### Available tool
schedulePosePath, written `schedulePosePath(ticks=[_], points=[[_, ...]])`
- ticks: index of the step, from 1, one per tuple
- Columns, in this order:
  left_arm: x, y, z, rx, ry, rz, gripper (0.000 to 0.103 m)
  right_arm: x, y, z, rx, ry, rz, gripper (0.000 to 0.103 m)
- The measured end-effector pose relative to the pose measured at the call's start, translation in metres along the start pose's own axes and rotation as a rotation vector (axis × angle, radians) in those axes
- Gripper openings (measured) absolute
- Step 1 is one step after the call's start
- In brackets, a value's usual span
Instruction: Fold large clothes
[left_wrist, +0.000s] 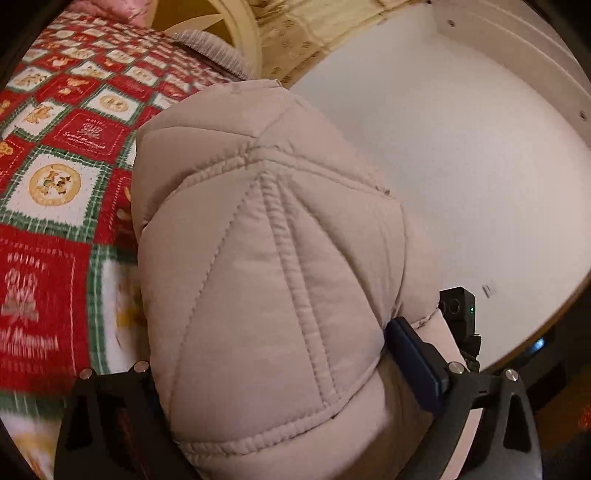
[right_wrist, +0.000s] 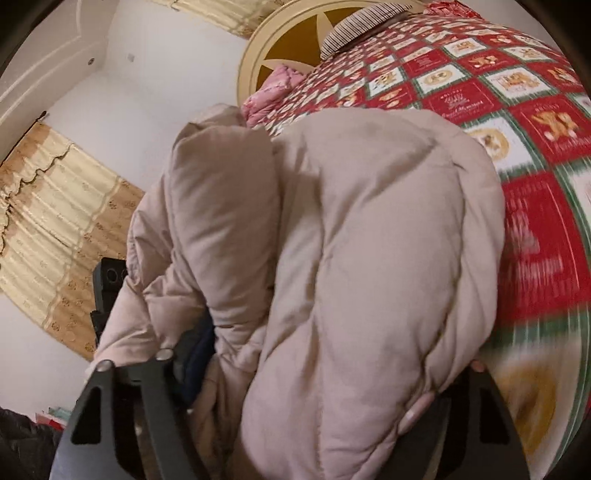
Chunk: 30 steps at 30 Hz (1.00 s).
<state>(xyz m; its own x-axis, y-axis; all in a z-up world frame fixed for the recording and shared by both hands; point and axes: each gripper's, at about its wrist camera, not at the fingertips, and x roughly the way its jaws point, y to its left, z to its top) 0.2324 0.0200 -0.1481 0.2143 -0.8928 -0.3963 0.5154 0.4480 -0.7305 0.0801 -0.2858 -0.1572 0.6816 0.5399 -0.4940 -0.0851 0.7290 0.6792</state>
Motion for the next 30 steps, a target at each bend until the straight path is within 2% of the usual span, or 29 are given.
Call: schedulePosePath(ticks=[5, 8, 11, 15, 20, 23, 27, 30], points=[[-0.009, -0.039, -0.007, 0.019, -0.005, -0.095, 0.097, -0.044, 0.031, -0.028, -0.028, -0.073, 0.019, 0.061], [-0.005, -0.070, -0.007, 0.052, 0.006, -0.153, 0.097, -0.075, 0.042, -0.033, -0.018, -0.143, 0.039, 0.058], [0.012, -0.103, -0.003, 0.106, 0.036, -0.205, 0.097, -0.110, 0.051, -0.039, -0.028, -0.210, 0.009, 0.057], [0.056, -0.150, 0.003, 0.178, 0.111, -0.251, 0.097, -0.158, 0.050, -0.043, -0.029, -0.276, -0.046, 0.057], [0.129, -0.195, 0.012, 0.244, 0.203, -0.272, 0.097, -0.220, 0.022, -0.042, 0.010, -0.388, -0.181, 0.057], [0.171, -0.221, 0.012, 0.310, 0.240, -0.224, 0.097, -0.242, -0.001, -0.038, 0.036, -0.451, -0.250, 0.056], [0.239, -0.231, 0.013, 0.426, 0.268, -0.029, 0.097, -0.251, -0.053, -0.030, 0.124, -0.504, -0.362, 0.056], [0.277, -0.211, 0.008, 0.434, 0.318, 0.141, 0.098, -0.239, -0.098, -0.021, 0.226, -0.481, -0.425, 0.055]])
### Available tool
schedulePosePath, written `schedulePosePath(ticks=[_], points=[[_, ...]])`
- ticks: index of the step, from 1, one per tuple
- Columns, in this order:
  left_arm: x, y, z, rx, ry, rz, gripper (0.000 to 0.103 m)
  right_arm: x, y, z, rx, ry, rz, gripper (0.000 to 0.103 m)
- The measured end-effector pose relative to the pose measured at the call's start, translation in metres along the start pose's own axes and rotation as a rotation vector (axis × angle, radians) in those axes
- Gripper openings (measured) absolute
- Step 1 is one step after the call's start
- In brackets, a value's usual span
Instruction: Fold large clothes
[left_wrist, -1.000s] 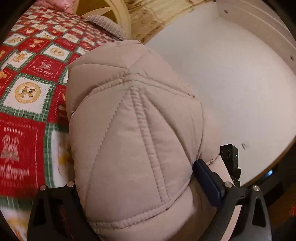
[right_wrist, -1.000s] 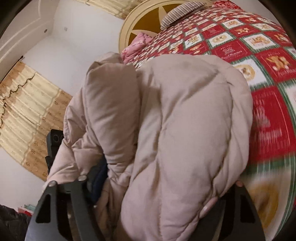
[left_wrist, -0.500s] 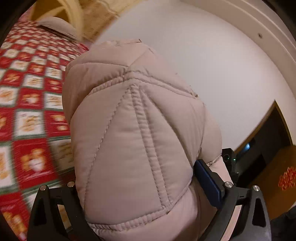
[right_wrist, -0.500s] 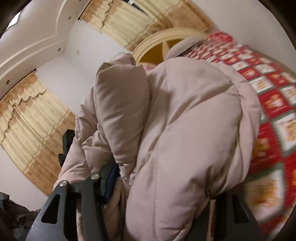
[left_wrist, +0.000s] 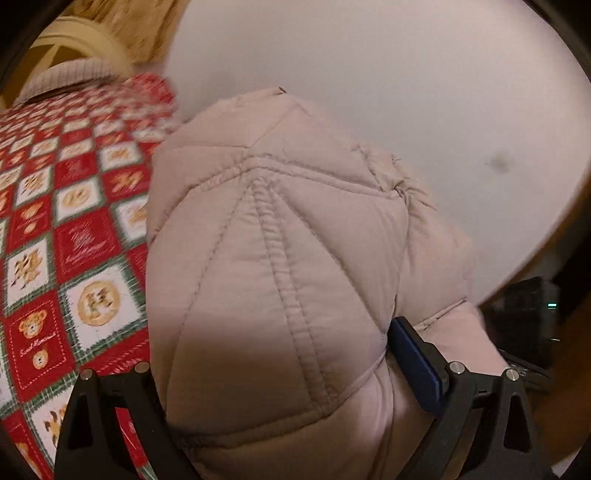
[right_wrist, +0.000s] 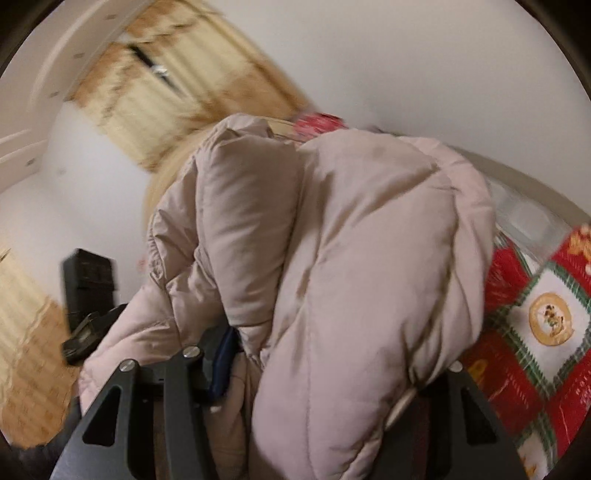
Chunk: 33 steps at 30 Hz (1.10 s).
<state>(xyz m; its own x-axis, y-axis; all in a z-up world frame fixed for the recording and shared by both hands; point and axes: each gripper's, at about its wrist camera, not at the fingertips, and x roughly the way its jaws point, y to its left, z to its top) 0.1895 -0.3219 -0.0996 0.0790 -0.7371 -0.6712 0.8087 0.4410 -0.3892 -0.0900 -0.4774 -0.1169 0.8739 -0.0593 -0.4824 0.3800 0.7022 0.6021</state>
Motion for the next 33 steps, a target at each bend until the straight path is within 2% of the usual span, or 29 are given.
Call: schedulePosePath(ticks=[1, 3, 6, 10, 18, 23, 25, 28, 29, 31, 33], points=[[0.007, 0.003, -0.005, -0.013, 0.013, 0.029, 0.098, 0.018, -0.011, 0.002, 0.030, 0.029, -0.042, 0.055], [0.015, 0.010, -0.009, -0.056, 0.027, 0.069, 0.101, 0.038, -0.026, 0.005, 0.065, 0.057, -0.061, 0.059], [0.029, 0.021, -0.006, -0.077, 0.034, 0.125, 0.102, 0.061, -0.039, 0.012, 0.089, 0.065, -0.052, 0.066], [0.036, 0.021, -0.010, -0.044, 0.033, 0.162, 0.102, 0.078, -0.057, 0.014, 0.136, 0.065, -0.015, 0.068], [0.042, 0.019, -0.010, 0.039, 0.036, 0.162, 0.102, 0.060, -0.042, 0.012, 0.112, 0.080, -0.069, 0.065], [0.040, 0.012, -0.013, 0.090, 0.025, 0.190, 0.102, 0.049, -0.025, -0.001, 0.050, 0.039, -0.182, 0.066], [0.039, 0.015, -0.016, 0.099, 0.018, 0.187, 0.102, 0.050, -0.025, 0.000, 0.039, 0.044, -0.199, 0.068], [0.035, 0.015, -0.020, 0.125, 0.010, 0.200, 0.102, 0.044, -0.027, 0.007, 0.041, 0.069, -0.227, 0.079], [0.033, 0.014, -0.022, 0.135, 0.005, 0.207, 0.102, 0.037, -0.028, 0.009, 0.052, 0.067, -0.234, 0.079], [0.031, 0.014, -0.025, 0.142, -0.003, 0.218, 0.102, 0.019, -0.027, 0.009, 0.054, 0.042, -0.250, 0.079], [0.030, 0.014, -0.027, 0.143, -0.009, 0.223, 0.102, -0.007, -0.019, 0.008, 0.026, -0.027, -0.291, 0.080]])
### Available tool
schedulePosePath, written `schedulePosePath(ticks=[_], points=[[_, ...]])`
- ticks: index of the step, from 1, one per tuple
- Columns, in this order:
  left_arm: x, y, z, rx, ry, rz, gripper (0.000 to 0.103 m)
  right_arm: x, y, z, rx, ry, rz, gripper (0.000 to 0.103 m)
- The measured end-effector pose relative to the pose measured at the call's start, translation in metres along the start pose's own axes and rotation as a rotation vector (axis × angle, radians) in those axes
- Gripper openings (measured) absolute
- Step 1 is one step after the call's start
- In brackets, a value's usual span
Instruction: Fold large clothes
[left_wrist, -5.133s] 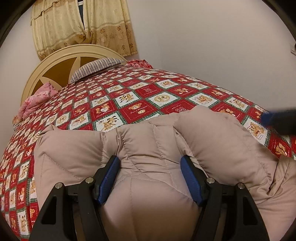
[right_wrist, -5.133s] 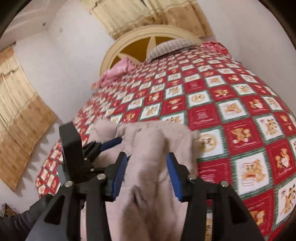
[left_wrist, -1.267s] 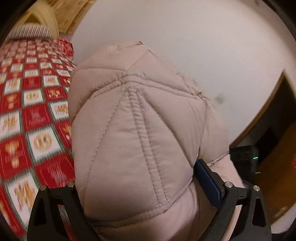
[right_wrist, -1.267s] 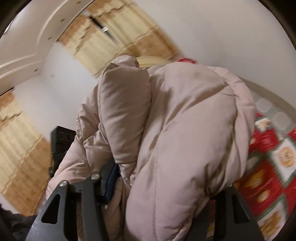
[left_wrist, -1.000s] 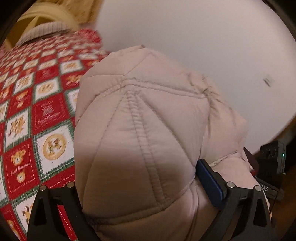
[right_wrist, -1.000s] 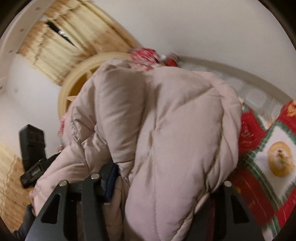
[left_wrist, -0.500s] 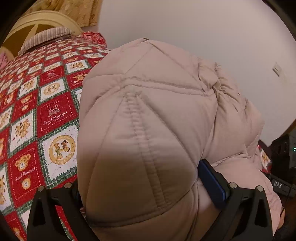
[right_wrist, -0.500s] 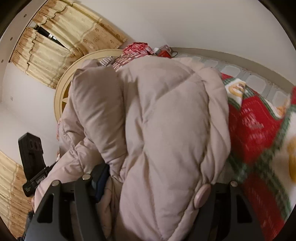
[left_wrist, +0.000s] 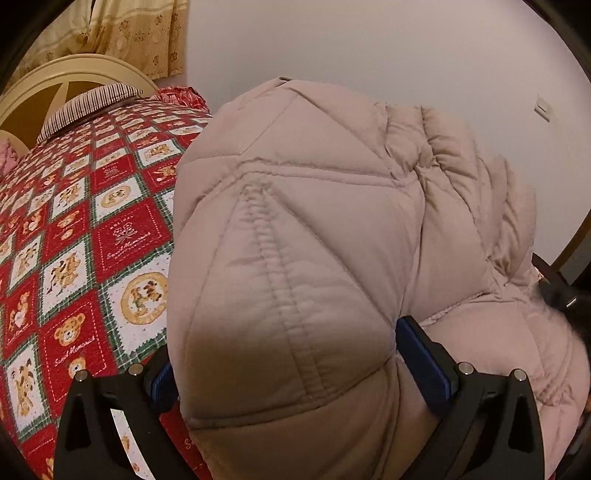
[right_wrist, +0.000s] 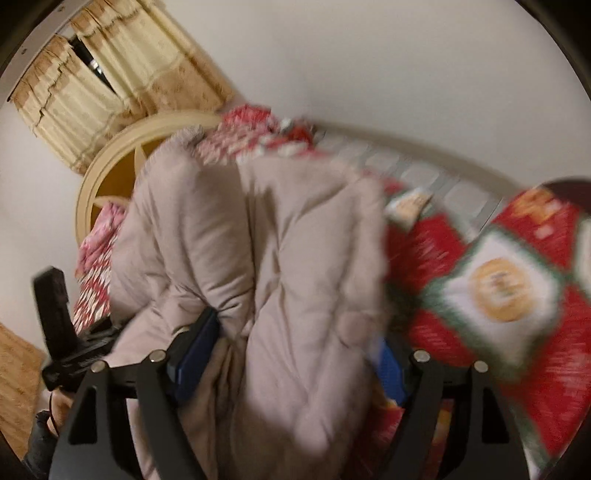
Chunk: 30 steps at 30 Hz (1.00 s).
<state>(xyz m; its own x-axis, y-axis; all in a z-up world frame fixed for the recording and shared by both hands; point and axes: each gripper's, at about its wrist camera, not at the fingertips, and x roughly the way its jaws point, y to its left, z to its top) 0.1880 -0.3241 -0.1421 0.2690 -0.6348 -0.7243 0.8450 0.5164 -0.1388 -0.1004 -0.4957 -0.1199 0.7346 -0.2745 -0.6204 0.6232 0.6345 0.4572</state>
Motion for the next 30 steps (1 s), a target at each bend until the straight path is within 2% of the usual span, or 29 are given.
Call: schedulePosePath(ticks=[3, 5, 6, 8, 9, 12, 13, 14, 15, 20, 22, 24, 27, 30], points=[[-0.004, -0.005, -0.002, 0.028, -0.013, 0.029, 0.102, -0.039, 0.015, 0.013, -0.087, -0.146, -0.089, 0.080], [-0.006, -0.009, -0.004, 0.049, -0.023, 0.054, 0.102, -0.051, 0.031, 0.026, -0.154, -0.206, -0.090, 0.077], [-0.007, -0.011, -0.004, 0.058, -0.027, 0.065, 0.102, -0.051, 0.041, 0.036, -0.192, -0.217, -0.081, 0.071], [-0.008, -0.011, -0.005, 0.064, -0.031, 0.078, 0.102, -0.036, 0.064, 0.059, -0.267, -0.195, -0.064, 0.067], [-0.008, -0.012, -0.005, 0.067, -0.031, 0.086, 0.102, -0.024, 0.072, 0.068, -0.283, -0.172, -0.057, 0.060], [-0.011, -0.013, -0.007, 0.085, -0.035, 0.109, 0.102, 0.026, 0.079, 0.077, -0.275, -0.034, -0.032, 0.049], [-0.012, -0.013, -0.007, 0.092, -0.038, 0.112, 0.102, 0.041, 0.075, 0.069, -0.268, 0.015, -0.066, 0.049], [-0.012, -0.013, -0.008, 0.096, -0.041, 0.111, 0.102, 0.060, 0.070, 0.064, -0.266, 0.057, -0.136, 0.049], [-0.012, -0.014, -0.009, 0.102, -0.045, 0.109, 0.102, 0.068, 0.067, 0.059, -0.258, 0.073, -0.159, 0.049], [-0.014, -0.014, -0.010, 0.133, -0.061, 0.096, 0.102, 0.076, 0.037, 0.029, -0.077, 0.045, -0.102, 0.048], [-0.016, -0.014, -0.011, 0.142, -0.063, 0.093, 0.102, 0.077, 0.038, 0.020, -0.063, 0.032, -0.115, 0.047], [-0.016, -0.012, -0.010, 0.130, -0.069, 0.092, 0.102, 0.082, 0.049, 0.019, -0.101, 0.007, -0.178, 0.046], [-0.018, -0.007, -0.009, 0.091, -0.072, 0.125, 0.102, 0.095, 0.070, 0.020, -0.193, -0.053, -0.334, 0.047], [-0.025, -0.002, -0.010, 0.025, -0.039, 0.148, 0.102, 0.109, 0.075, 0.030, -0.215, -0.042, -0.361, 0.047]])
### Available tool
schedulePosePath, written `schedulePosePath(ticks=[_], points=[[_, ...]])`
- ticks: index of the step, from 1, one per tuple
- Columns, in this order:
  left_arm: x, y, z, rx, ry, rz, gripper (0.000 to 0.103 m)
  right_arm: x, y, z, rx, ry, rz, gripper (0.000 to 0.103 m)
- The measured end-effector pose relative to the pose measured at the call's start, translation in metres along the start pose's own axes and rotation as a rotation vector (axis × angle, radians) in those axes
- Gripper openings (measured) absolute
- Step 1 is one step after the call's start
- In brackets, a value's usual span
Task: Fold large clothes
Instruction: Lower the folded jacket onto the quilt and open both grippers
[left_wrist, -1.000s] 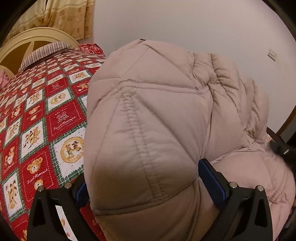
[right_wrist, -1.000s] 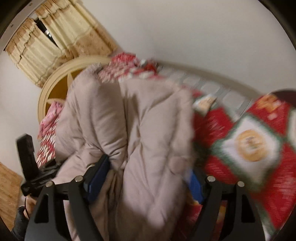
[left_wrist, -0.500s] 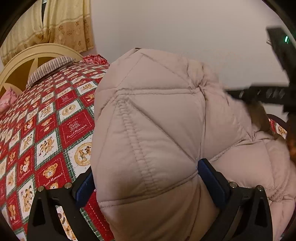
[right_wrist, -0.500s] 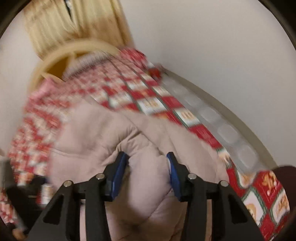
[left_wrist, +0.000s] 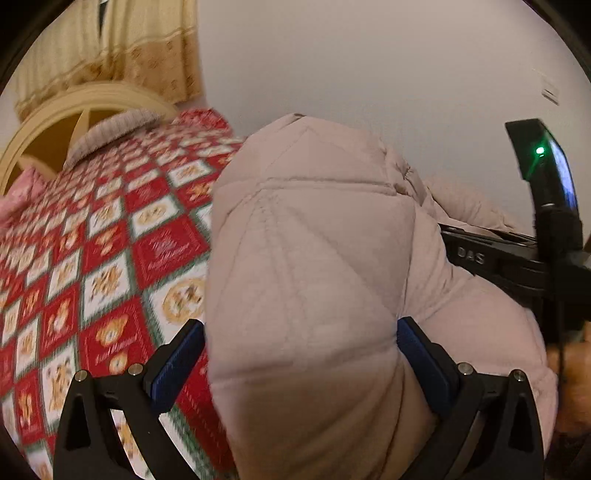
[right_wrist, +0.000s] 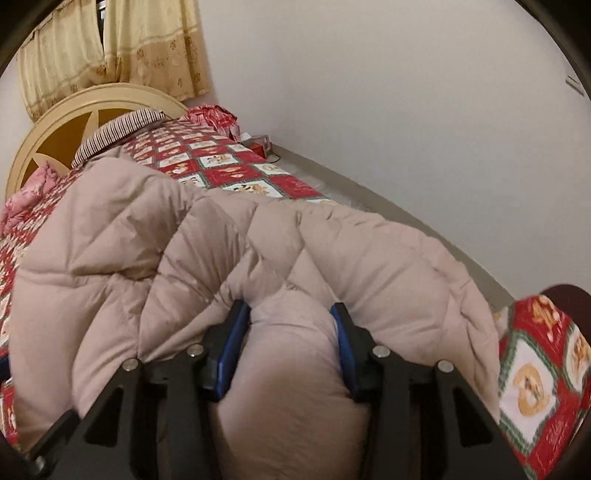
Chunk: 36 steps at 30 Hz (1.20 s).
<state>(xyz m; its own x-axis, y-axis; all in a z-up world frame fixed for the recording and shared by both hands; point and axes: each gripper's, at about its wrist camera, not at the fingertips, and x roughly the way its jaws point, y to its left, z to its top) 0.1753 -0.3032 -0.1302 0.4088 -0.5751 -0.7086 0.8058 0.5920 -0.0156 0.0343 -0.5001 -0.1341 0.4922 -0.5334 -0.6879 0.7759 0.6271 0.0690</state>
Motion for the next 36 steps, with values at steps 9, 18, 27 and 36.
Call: schedulePosePath(ticks=[9, 18, 27, 36], points=[[-0.077, -0.002, -0.028, 0.029, -0.049, 0.172, 0.102, -0.014, -0.004, -0.002, -0.002, -0.034, -0.047, 0.065], [-0.099, -0.014, -0.044, 0.043, -0.072, 0.187, 0.102, -0.116, -0.043, -0.028, 0.048, -0.162, 0.023, 0.096], [-0.099, -0.023, -0.054, 0.039, -0.080, 0.240, 0.102, -0.152, -0.061, -0.086, 0.025, -0.208, -0.025, 0.098], [-0.074, -0.040, -0.066, 0.126, -0.042, 0.323, 0.102, -0.120, -0.051, -0.111, 0.001, -0.018, 0.051, 0.098]])
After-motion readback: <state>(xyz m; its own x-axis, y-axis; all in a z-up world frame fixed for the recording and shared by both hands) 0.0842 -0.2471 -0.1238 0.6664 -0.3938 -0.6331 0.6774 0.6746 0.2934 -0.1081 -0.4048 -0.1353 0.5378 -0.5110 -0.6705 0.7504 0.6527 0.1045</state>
